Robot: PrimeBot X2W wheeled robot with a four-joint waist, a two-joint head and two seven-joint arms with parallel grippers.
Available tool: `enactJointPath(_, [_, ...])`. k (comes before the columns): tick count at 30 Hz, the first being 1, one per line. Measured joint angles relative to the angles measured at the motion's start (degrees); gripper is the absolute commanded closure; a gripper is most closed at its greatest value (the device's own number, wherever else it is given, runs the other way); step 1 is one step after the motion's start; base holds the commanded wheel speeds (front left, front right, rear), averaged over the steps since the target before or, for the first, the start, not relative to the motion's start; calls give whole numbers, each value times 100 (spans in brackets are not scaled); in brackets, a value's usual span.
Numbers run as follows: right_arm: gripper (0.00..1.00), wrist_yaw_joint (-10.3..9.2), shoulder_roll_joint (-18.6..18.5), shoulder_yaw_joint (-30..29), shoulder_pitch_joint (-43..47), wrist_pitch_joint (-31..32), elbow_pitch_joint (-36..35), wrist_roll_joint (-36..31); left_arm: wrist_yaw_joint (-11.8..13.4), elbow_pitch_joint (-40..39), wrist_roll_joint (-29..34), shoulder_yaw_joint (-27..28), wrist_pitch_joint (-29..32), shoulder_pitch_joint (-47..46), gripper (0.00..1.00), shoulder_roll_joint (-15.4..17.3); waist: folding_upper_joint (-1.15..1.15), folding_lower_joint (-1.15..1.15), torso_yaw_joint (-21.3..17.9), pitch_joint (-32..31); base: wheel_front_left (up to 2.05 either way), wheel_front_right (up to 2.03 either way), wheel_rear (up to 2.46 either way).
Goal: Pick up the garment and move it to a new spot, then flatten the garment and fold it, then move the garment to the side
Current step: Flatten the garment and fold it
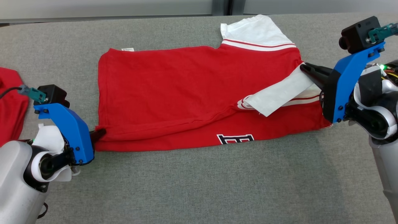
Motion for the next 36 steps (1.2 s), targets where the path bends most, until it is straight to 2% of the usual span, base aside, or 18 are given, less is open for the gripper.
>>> enactJointPath(2, [100,0,-12,75,-42,-110,151,19,3,67,-5,-4,0,-19,100,-40,0,0,2,26,0,0,0])
enactJointPath(3, [95,0,-10,101,-55,-182,209,58,-5,92,-9,-1,-24,-23,100,-56,0,0,8,35,0,0,0])
enactJointPath(4, [0,0,0,116,-70,-231,267,112,-12,114,-29,18,-67,-33,63,-83,0,0,16,41,0,0,0])
enactJointPath(5, [0,0,2,143,-93,-242,320,146,-52,130,-58,33,-102,-41,0,-111,0,0,27,43,0,0,0])
enactJointPath(12, [0,0,-20,283,-148,-820,502,256,-135,241,-67,185,-583,-62,0,-241,0,-1,110,-56,0,0,0])
enactJointPath(17, [0,0,-32,261,-81,-1178,579,201,-151,222,283,387,-1577,168,0,-205,0,-1,138,-233,0,0,0])
enactJointPath(20, [0,0,-26,57,293,-1129,560,107,-38,148,377,455,-2214,632,0,-415,0,-1,158,-354,0,0,0])
enactJointPath(23, [0,0,19,-283,758,-1073,396,-153,197,41,704,430,-2875,1050,0,-584,0,-1,180,-456,0,0,0])
enactJointPath(27, [0,0,341,-845,1383,-1023,124,-697,563,56,1252,177,-3543,1455,0,-817,0,-2,208,-527,0,0,0])
enactJointPath(32, [0,0,900,-1423,2024,-901,-255,-1604,813,282,1808,-268,-3758,1535,0,-1053,0,-2,272,-553,0,0,0])
enactJointPath(36, [0,0,1384,-1755,2333,-862,-313,-2153,982,554,2036,-391,-3860,1341,0,-1177,0,-2,281,-536,0,0,0])
